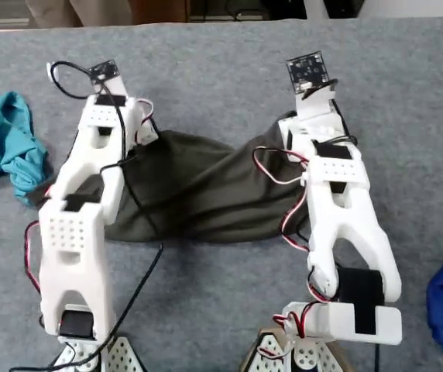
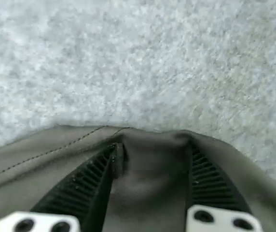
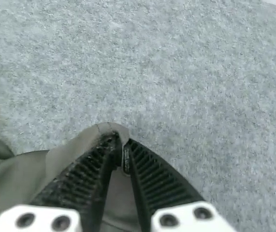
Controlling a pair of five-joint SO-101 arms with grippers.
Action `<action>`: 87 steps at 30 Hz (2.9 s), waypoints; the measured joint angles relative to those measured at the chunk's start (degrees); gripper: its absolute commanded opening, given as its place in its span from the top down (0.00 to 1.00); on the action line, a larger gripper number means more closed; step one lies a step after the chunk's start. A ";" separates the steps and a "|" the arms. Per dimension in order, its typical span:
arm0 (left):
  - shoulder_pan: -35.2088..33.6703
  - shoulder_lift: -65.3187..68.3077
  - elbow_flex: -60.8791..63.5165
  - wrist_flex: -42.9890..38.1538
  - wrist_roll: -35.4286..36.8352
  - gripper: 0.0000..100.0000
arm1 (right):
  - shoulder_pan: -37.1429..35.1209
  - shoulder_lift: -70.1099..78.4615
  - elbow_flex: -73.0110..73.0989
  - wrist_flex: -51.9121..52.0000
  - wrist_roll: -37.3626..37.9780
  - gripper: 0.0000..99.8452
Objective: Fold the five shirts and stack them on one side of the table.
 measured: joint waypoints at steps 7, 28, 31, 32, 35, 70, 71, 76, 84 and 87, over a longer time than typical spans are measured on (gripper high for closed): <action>-0.97 10.81 -21.71 19.43 -3.34 0.98 | 0.26 0.00 0.00 0.00 -0.09 1.00; -4.84 0.53 -10.11 32.88 -16.79 0.98 | 0.18 0.62 -0.62 0.00 0.09 1.00; -4.75 -4.75 -3.08 32.88 -18.11 0.98 | 0.18 0.62 -0.62 0.00 0.09 1.00; -4.75 -6.86 -0.70 32.88 -18.29 0.98 | 0.18 0.62 -0.62 0.00 0.09 1.00; -4.75 -13.71 6.24 32.88 -19.69 0.98 | 0.18 0.62 -0.62 0.00 0.09 1.00; -6.59 -81.67 39.12 30.86 -36.13 0.98 | -3.87 4.22 -0.53 0.00 3.34 1.00; -5.10 -81.67 35.78 30.86 -34.99 0.98 | -3.87 4.22 -0.53 0.00 3.34 1.00; 4.13 -82.11 26.99 30.68 -27.16 0.98 | -3.87 4.22 -0.53 0.00 3.34 1.00; 11.52 -82.11 18.55 30.77 -25.14 0.98 | -3.87 4.22 -0.53 0.00 3.34 1.00; 9.58 -82.64 15.91 31.91 -25.14 0.98 | -3.87 4.22 -0.62 0.00 3.34 1.00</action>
